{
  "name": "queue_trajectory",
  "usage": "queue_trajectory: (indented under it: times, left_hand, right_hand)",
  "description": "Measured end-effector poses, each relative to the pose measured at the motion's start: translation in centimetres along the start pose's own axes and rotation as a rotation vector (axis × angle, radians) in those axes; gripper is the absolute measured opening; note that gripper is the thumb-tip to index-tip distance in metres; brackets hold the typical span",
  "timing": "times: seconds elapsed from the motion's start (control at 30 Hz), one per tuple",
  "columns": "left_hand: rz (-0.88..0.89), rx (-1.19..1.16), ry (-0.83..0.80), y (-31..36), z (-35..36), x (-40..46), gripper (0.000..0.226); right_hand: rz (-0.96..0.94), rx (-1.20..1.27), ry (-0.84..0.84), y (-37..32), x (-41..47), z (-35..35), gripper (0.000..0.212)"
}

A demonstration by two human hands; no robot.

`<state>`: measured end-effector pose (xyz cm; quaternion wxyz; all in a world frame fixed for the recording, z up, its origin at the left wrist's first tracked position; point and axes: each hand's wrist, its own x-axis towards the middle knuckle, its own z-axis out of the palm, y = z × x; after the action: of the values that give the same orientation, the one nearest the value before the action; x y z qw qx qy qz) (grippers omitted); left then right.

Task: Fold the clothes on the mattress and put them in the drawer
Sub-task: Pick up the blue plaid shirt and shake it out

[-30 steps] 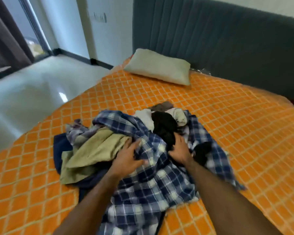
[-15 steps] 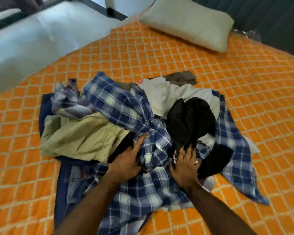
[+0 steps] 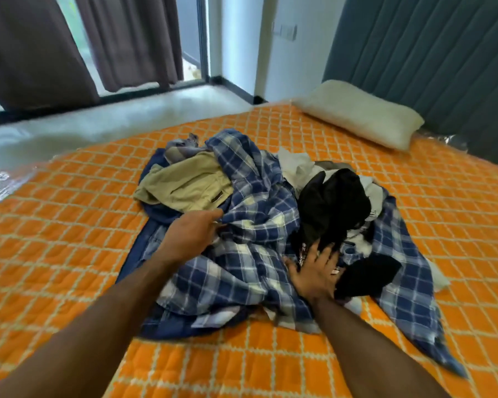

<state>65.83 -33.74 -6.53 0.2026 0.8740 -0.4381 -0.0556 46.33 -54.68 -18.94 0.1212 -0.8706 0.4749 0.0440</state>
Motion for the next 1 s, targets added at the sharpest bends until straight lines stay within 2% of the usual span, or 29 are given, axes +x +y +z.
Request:
queue_trajectory:
  times: [0.1,0.17,0.23,0.3,0.4,0.5,0.57,0.63,0.7,0.77,0.87,0.93,1.0]
  left_hand:
    - [-0.044,-0.134,0.100,1.1,-0.5,-3.4,0.014]
    - [-0.098,-0.172,0.106,0.7,-0.7,-5.5,0.014]
    - [-0.163,-0.203,0.091,0.0,-2.3,-8.3,0.016]
    - [-0.183,-0.179,0.097,-0.4,-4.4,-10.9,0.012]
    - [-0.145,-0.121,0.079,-0.2,-6.2,-13.3,0.010]
    - [-0.085,-0.232,0.030,0.7,-8.0,-14.7,0.017]
    - [-0.035,-0.420,0.010,1.9,-10.5,-14.9,0.017]
    - [0.016,-0.580,-0.012,3.5,-14.3,-14.8,0.013]
    - [0.049,-0.688,-0.010,4.8,-18.5,-15.0,0.018]
    - [0.048,-0.803,0.048,5.0,-22.6,-15.4,0.018]
    - [0.067,-0.960,0.199,5.1,-27.7,-16.4,0.018]
    - [0.129,-1.002,0.288,5.1,-30.3,-17.1,0.023]
    - [0.169,-0.985,0.340,4.9,-31.7,-18.0,0.024]
  right_hand:
    - [-0.039,-0.084,0.018,-1.2,-1.3,0.0,0.102]
    - [-0.081,-0.099,-0.044,-3.5,-2.6,0.2,0.097]
    - [-0.220,-0.104,-0.127,-6.2,-4.6,0.5,0.097]
    - [-0.342,-0.117,-0.217,-7.7,-6.0,-0.3,0.093]
    - [-0.358,-0.196,-0.290,-8.4,-6.7,-3.0,0.097]
    - [-0.318,-0.061,-0.098,-10.1,-8.7,-6.9,0.086]
    - [-0.432,0.008,0.079,-11.5,-10.0,-9.3,0.094]
    - [-0.590,0.012,0.118,-13.2,-10.8,-11.1,0.102]
    - [-0.627,0.156,0.110,-15.2,-11.6,-13.4,0.100]
    - [-0.606,0.257,0.229,-17.2,-12.4,-16.6,0.088]
    - [-0.609,0.299,0.396,-18.6,-13.2,-22.0,0.053]
    - [-0.655,0.425,0.412,-18.7,-13.9,-25.5,0.038]
    - [-0.680,0.491,0.375,-18.7,-15.3,-29.8,0.039]
